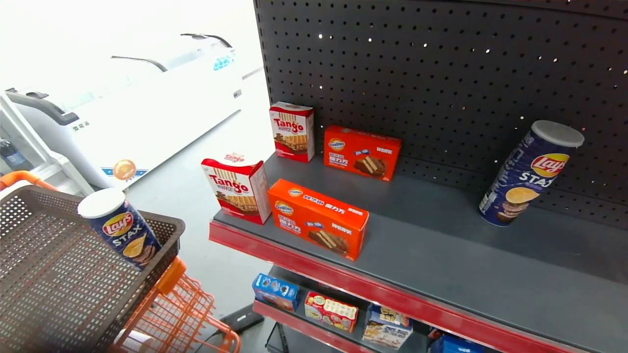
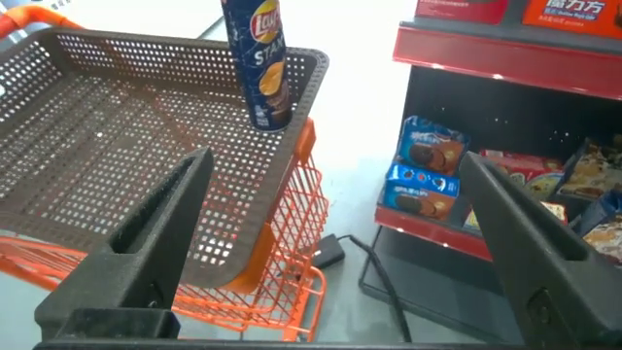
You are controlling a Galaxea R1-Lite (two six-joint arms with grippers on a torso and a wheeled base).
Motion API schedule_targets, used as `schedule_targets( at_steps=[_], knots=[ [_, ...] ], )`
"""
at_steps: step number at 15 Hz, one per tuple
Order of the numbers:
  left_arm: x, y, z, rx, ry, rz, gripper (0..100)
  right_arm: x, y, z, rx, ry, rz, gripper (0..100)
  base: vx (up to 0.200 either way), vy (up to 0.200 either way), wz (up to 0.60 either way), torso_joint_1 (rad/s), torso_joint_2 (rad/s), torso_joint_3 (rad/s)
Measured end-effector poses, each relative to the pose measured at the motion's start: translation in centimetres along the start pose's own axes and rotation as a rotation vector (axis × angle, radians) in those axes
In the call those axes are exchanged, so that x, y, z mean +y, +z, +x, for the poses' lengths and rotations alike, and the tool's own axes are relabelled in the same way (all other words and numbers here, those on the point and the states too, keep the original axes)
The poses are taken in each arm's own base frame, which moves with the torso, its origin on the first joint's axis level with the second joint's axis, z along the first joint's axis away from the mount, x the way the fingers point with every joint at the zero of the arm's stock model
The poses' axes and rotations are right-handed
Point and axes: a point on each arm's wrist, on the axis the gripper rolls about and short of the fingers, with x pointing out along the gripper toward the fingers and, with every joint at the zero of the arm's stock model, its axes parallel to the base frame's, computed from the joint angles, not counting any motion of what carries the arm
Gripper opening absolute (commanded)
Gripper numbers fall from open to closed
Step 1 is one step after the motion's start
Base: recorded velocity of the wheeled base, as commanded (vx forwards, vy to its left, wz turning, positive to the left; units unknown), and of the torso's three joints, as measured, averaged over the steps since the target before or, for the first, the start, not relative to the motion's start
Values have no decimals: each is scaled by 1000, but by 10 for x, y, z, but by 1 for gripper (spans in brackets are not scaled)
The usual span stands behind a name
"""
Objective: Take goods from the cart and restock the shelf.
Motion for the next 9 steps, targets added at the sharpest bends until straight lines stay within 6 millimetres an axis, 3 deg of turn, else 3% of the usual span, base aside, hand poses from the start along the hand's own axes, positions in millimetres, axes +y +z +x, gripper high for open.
schedule_targets(
  at_steps=[2,5,9],
  knots=[
    [1,23,6,56,-5,5,100,0,0,0,0,0,0,100,0,0,0,0,0,0],
    [2,61,32,133,-3,-16,100,0,0,0,0,0,0,100,0,0,0,0,0,0],
    [9,88,94,187,46,-27,100,0,0,0,0,0,0,100,0,0,0,0,0,0]
  ],
)
